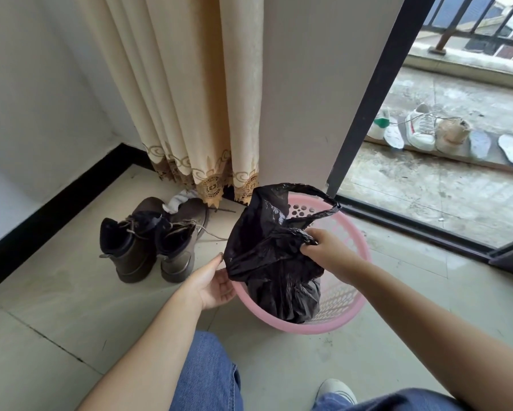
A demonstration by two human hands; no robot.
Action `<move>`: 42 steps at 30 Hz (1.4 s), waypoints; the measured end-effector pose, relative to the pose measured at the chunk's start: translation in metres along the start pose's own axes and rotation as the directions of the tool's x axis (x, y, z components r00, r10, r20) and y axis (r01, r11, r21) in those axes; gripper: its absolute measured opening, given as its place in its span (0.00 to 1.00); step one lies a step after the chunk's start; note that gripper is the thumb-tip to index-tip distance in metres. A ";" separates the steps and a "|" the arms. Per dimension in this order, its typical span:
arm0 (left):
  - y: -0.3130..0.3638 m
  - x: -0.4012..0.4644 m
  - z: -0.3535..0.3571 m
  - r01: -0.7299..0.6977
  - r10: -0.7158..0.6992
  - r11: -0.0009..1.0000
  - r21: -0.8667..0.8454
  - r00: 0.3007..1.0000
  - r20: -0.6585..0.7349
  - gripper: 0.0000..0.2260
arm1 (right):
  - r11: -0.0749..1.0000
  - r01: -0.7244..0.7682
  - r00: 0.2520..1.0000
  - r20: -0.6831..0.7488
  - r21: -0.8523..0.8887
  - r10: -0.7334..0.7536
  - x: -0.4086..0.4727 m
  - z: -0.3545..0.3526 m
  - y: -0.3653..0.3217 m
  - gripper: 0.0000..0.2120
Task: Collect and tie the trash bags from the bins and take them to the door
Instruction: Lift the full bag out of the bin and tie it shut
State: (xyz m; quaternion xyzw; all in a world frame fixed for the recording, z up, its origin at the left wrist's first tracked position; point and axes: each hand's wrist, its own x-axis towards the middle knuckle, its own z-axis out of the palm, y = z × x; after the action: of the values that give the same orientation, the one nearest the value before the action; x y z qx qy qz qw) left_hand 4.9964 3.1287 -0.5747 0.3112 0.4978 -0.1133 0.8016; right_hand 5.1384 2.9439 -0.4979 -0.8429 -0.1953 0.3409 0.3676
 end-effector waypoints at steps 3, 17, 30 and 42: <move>0.001 -0.003 -0.003 0.037 -0.037 0.999 0.001 0.996 0.084 0.20 | 0.997 0.043 0.995 0.082 0.060 -0.048 -0.005 0.001 -0.004 0.10; -0.003 -0.012 0.017 -0.400 0.684 0.666 0.629 0.665 -0.300 0.08 | 0.990 0.121 0.963 -0.251 0.075 -0.098 0.004 0.006 -0.001 0.12; -0.016 -0.038 0.082 -0.741 0.829 0.237 0.629 0.492 0.267 0.07 | 0.896 0.374 0.917 0.239 -0.239 -0.319 -0.003 0.030 -0.005 0.45; 0.023 -0.025 0.087 -0.619 0.361 0.218 0.755 0.769 0.527 0.26 | 0.893 0.157 0.968 0.243 -0.421 -0.056 -0.011 0.006 -0.009 0.15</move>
State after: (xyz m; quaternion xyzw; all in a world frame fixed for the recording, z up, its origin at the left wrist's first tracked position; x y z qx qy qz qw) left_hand 5.0588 3.0899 -0.5171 0.8164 0.1281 -0.1379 0.5460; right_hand 5.1255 2.9467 -0.4893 -0.8478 -0.3532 0.3606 0.1627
